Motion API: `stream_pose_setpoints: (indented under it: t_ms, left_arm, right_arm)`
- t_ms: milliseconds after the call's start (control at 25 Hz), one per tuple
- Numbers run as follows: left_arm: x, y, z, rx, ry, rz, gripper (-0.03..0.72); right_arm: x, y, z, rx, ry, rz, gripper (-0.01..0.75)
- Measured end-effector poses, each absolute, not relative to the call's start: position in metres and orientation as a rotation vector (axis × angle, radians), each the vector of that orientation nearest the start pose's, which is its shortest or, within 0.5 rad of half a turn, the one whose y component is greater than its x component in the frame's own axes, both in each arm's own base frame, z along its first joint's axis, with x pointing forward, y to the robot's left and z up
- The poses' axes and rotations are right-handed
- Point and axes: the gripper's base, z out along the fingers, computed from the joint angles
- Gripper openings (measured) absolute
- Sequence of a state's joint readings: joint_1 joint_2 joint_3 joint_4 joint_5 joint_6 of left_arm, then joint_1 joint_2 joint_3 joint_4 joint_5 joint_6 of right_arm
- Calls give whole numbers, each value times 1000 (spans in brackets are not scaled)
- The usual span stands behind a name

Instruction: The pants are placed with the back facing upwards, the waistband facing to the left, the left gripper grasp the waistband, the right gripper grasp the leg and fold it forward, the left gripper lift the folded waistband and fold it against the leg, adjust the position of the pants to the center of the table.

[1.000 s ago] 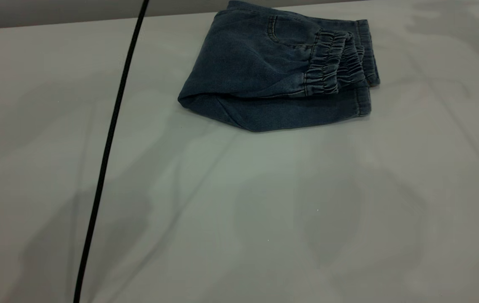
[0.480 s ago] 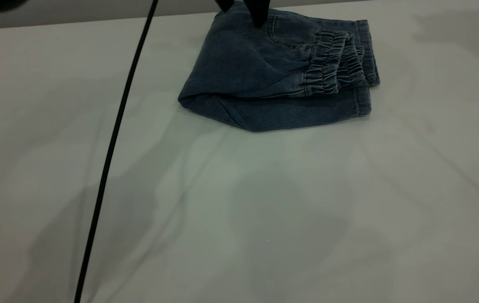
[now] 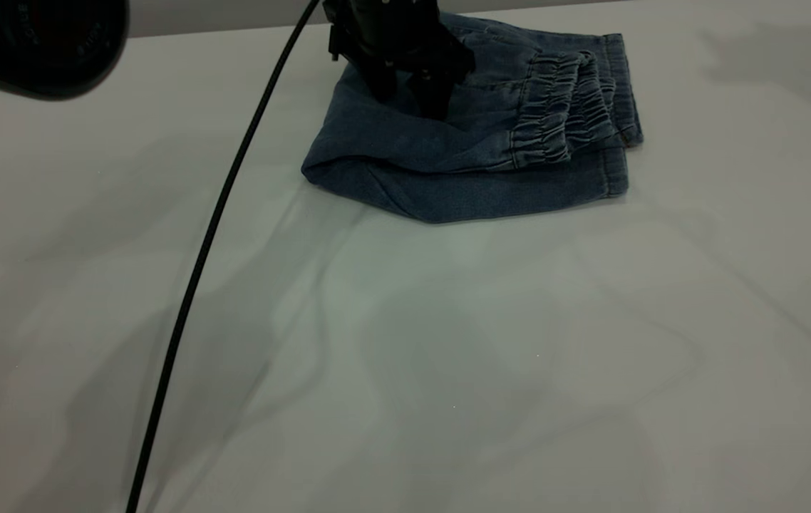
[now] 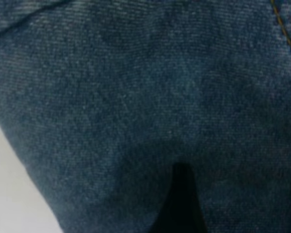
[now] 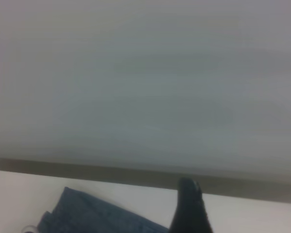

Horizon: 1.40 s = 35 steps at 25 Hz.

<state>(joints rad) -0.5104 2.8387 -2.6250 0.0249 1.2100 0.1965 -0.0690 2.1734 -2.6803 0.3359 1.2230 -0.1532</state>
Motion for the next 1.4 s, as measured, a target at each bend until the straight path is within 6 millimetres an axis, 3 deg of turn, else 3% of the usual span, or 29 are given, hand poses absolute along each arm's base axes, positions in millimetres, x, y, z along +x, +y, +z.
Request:
stream_pose_setpoints:
  t_ms: [120, 360, 640, 880, 1120, 1400]
  left_arm:
    - [484, -268, 64, 1017, 2734, -15, 549]
    - [483, -268, 65, 969, 2754, -20, 549]
    - [482, -269, 81, 820, 2801, -53, 549]
    - [487, -269, 101, 879, 2715, -35, 551]
    - [494, -276, 103, 862, 2618, -84, 551]
    - [503, -283, 78, 837, 2514, -128, 551]
  right_arm:
    - [459, -3, 443, -142, 2156, 283, 435]
    - [460, -3, 442, -147, 2156, 282, 435]
    - [460, -3, 442, -149, 2156, 281, 435]
    - [459, -3, 442, -149, 2156, 281, 435]
    - [460, -3, 442, -149, 2155, 282, 435]
    - [459, -2, 443, -151, 2151, 297, 435]
